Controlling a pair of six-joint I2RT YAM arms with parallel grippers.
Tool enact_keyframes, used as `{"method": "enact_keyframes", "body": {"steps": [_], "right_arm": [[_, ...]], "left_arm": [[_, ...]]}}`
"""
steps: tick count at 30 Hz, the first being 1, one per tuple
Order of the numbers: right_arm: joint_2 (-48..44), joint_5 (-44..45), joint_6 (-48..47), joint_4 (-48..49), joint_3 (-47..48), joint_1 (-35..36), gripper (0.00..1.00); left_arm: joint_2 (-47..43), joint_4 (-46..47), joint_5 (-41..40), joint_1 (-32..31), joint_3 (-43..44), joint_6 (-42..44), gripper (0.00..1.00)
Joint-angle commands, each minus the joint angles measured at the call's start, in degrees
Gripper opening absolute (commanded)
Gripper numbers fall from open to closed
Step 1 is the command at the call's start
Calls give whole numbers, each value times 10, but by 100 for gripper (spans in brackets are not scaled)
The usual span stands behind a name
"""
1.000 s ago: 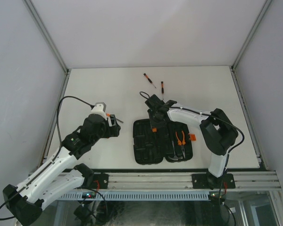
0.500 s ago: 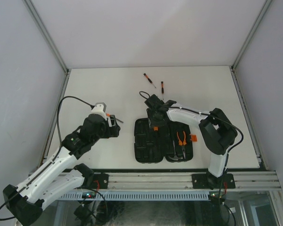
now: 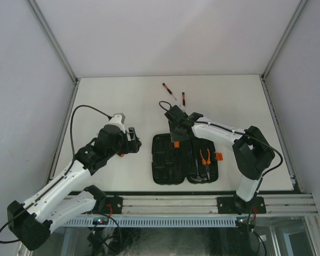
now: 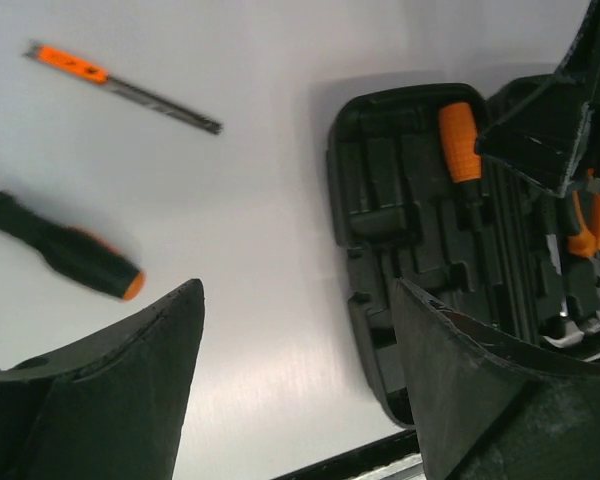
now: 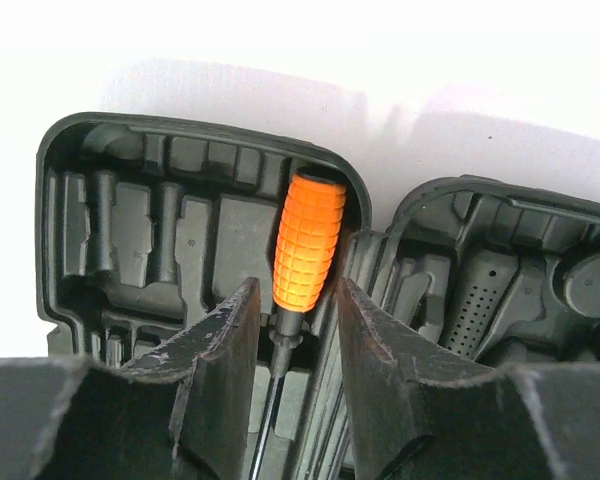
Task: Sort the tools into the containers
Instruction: Place the screwdriver in the storage box, then adjust the storage box at the center of the board.
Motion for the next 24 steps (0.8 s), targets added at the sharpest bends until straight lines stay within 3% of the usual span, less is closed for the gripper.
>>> {"method": "enact_keyframes", "body": {"steps": [1, 8, 24], "right_arm": [[-56, 31, 12, 7, -3, 10, 35], [-137, 43, 36, 31, -73, 27, 34], [-291, 67, 89, 19, -182, 46, 32]], "left_arm": [[29, 113, 91, 3, -38, -31, 78], [101, 225, 114, 3, -73, -30, 76], [328, 317, 169, 11, -18, -30, 66]]}}
